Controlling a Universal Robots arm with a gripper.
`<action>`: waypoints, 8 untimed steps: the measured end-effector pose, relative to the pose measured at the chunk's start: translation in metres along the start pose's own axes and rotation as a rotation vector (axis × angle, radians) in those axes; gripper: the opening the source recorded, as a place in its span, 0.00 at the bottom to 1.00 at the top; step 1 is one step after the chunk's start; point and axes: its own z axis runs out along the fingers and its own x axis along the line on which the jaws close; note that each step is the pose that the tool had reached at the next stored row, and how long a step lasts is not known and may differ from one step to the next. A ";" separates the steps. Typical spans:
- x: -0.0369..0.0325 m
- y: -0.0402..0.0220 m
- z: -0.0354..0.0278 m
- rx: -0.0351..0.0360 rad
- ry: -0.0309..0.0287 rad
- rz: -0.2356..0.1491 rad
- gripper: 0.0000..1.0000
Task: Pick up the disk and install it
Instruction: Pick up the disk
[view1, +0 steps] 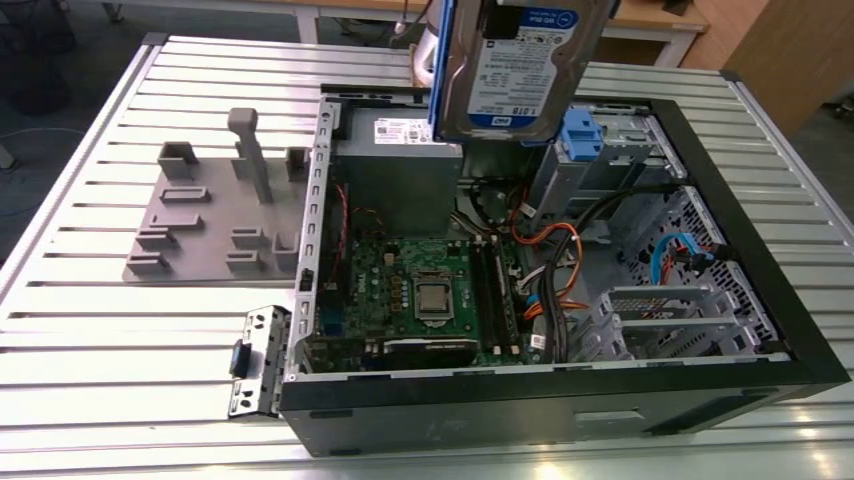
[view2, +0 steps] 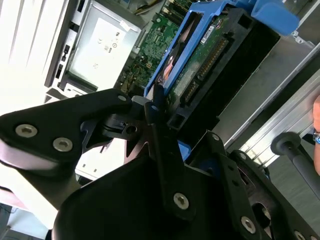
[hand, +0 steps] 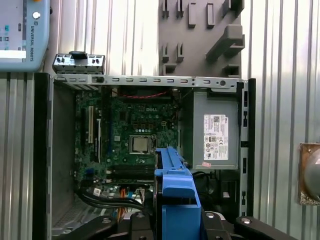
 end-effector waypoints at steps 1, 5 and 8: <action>0.0018 0.0000 0.0002 0.0000 -0.0001 0.000 0.36; 0.0087 0.0001 0.0008 0.0001 -0.0002 0.000 0.36; 0.0137 0.0001 0.0011 0.0000 0.0000 0.000 0.36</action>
